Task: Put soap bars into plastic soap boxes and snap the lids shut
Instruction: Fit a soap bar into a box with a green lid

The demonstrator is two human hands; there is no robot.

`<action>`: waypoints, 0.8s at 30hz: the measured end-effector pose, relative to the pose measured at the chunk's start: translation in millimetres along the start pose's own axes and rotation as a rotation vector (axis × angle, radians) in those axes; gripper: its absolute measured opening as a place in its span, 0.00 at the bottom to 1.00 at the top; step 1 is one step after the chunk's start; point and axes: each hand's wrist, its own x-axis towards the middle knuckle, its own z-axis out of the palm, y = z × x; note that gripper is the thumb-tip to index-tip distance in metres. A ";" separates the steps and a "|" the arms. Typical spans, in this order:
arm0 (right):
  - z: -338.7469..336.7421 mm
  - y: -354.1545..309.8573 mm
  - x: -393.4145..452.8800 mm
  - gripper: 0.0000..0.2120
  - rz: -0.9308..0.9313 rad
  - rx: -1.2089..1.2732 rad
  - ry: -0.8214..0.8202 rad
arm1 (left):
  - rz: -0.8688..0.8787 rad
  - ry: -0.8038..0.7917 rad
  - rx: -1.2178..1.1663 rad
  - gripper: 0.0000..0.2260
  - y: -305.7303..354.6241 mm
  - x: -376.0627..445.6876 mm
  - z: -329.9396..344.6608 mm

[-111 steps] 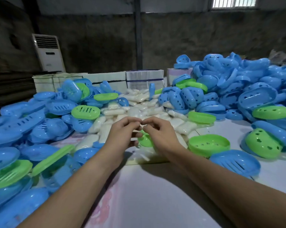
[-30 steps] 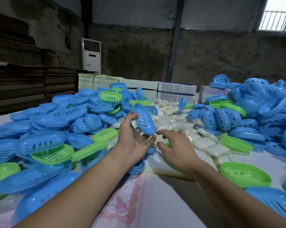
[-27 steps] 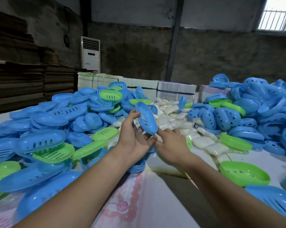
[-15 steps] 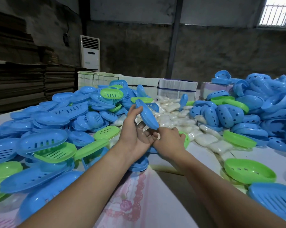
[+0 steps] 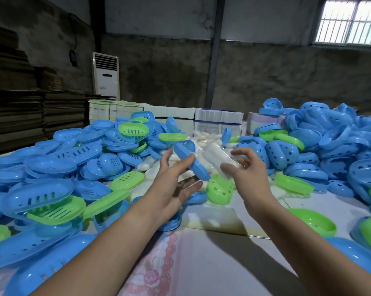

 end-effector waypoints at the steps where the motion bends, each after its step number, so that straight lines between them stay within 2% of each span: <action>1: -3.4 -1.0 -4.5 0.15 -0.005 0.052 -0.009 | -0.016 -0.025 0.016 0.39 -3.6 -0.7 1.3; 4: 2.7 -4.3 -15.6 0.13 -0.052 0.086 -0.053 | -0.040 -0.080 0.054 0.38 -10.7 -2.7 4.2; 8: 10.8 -11.3 -27.5 0.07 -0.135 0.113 -0.202 | -0.027 -0.120 0.032 0.32 -11.1 -4.8 3.3; 11: 2.8 -14.3 -25.8 0.12 -0.134 0.141 -0.308 | -0.031 -0.096 -0.012 0.31 -13.7 -4.9 4.2; 14: 0.7 -13.2 -24.5 0.13 -0.146 0.066 -0.384 | -0.028 -0.065 -0.041 0.31 -15.5 -5.9 4.5; 24: -14.0 -21.0 -16.1 0.15 -0.086 -0.075 -0.589 | -0.002 -0.033 0.047 0.33 -18.8 -9.4 6.1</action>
